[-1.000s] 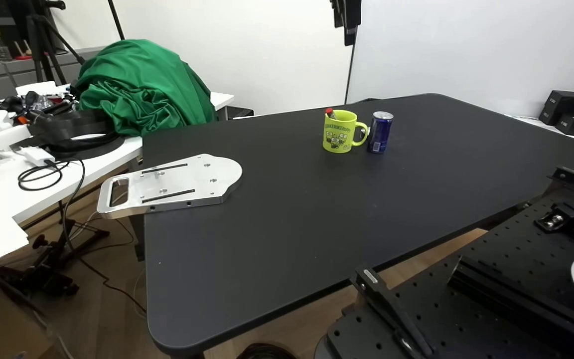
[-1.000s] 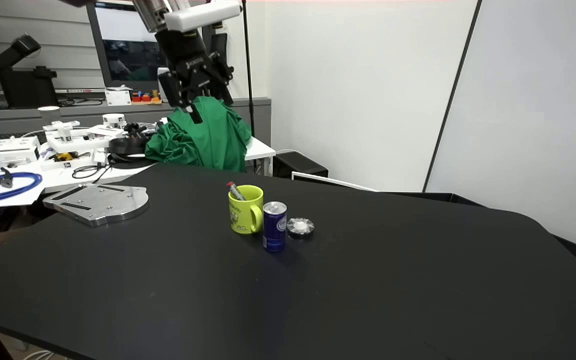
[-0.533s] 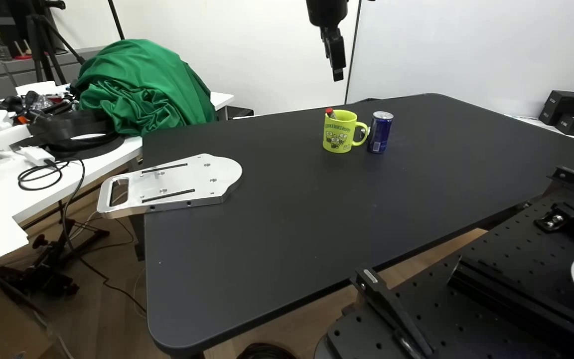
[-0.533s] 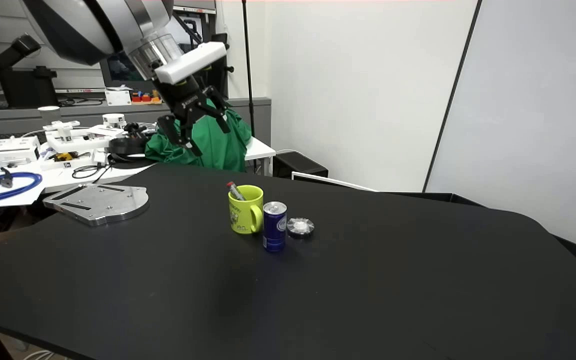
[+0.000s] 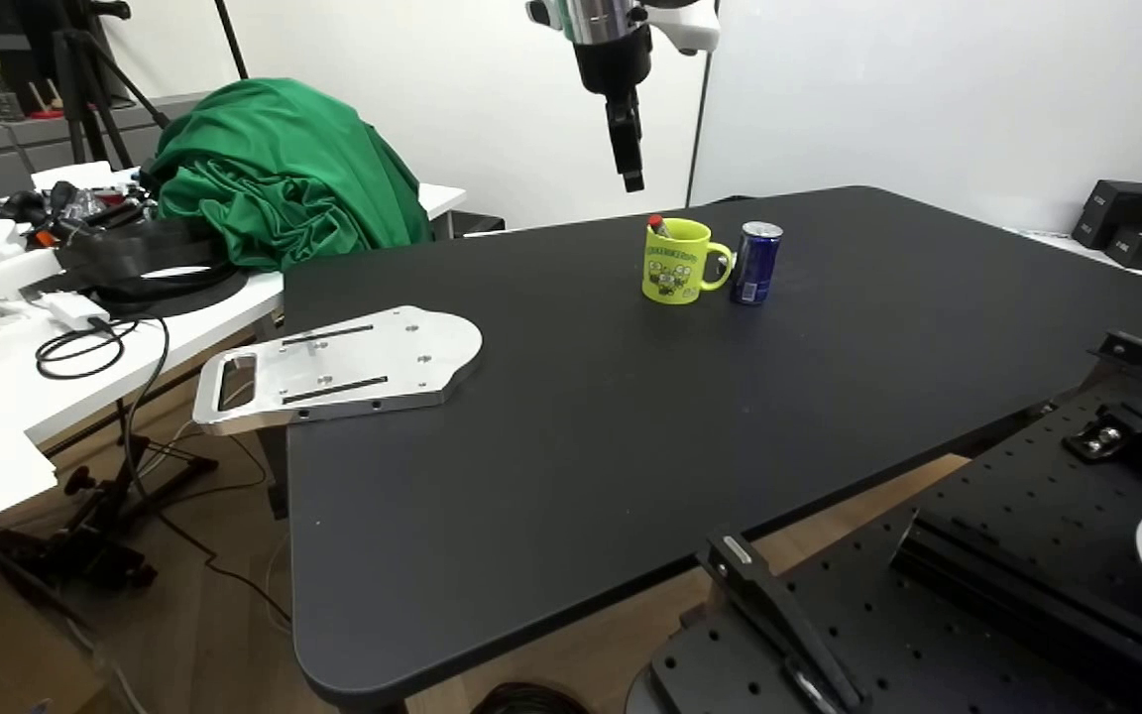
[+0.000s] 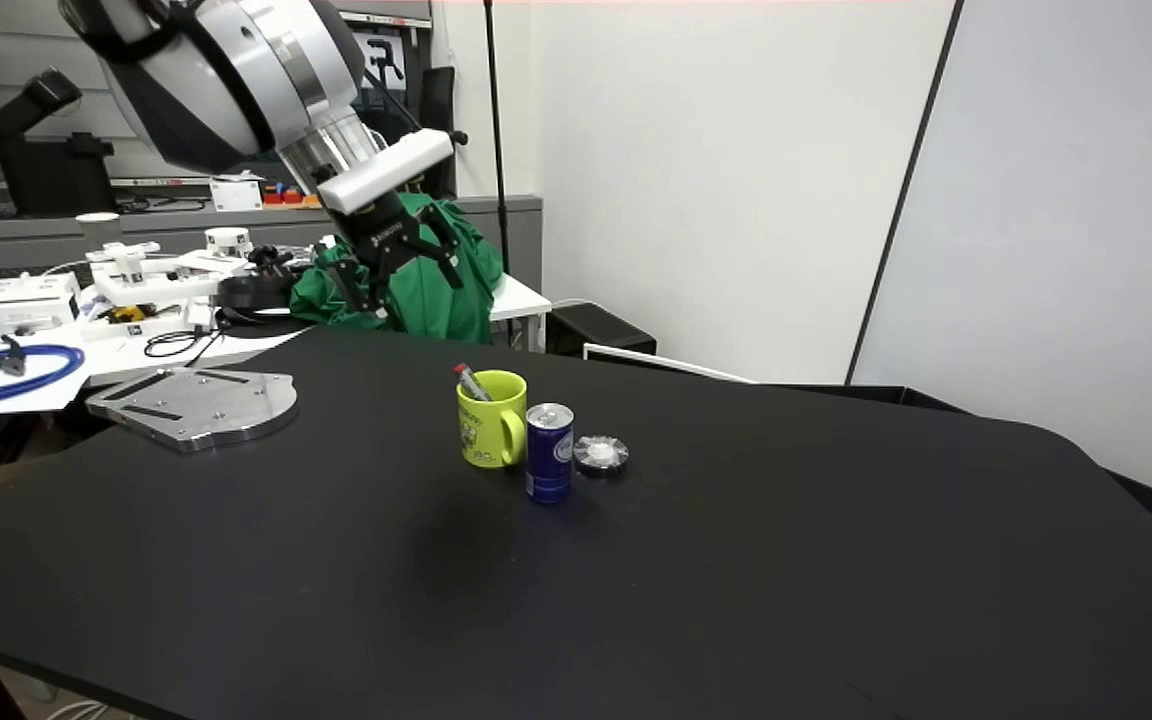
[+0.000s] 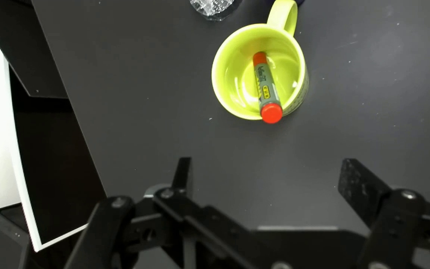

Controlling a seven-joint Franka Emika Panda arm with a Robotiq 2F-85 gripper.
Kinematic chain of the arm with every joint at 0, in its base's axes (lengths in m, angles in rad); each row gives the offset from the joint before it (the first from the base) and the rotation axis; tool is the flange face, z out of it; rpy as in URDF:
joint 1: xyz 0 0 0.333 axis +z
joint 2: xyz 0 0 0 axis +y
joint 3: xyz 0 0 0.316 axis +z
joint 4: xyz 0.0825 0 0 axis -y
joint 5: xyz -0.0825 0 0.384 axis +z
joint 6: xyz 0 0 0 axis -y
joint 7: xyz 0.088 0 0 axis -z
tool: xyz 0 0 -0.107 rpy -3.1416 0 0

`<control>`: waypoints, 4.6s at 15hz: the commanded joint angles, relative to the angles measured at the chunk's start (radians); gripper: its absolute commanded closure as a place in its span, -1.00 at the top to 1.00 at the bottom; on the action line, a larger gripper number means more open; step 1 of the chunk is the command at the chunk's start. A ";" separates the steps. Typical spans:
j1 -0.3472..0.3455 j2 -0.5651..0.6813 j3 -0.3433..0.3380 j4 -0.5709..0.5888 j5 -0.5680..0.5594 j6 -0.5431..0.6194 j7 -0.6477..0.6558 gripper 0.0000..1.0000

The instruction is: Remove the marker from the mug cup and place it on the table

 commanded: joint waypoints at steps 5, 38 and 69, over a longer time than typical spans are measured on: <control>0.001 0.133 -0.024 0.132 0.047 -0.046 0.073 1.00; -0.001 0.219 -0.066 0.199 0.120 -0.159 0.067 -1.00; 0.017 0.232 -0.057 0.182 0.106 -0.114 0.079 -0.89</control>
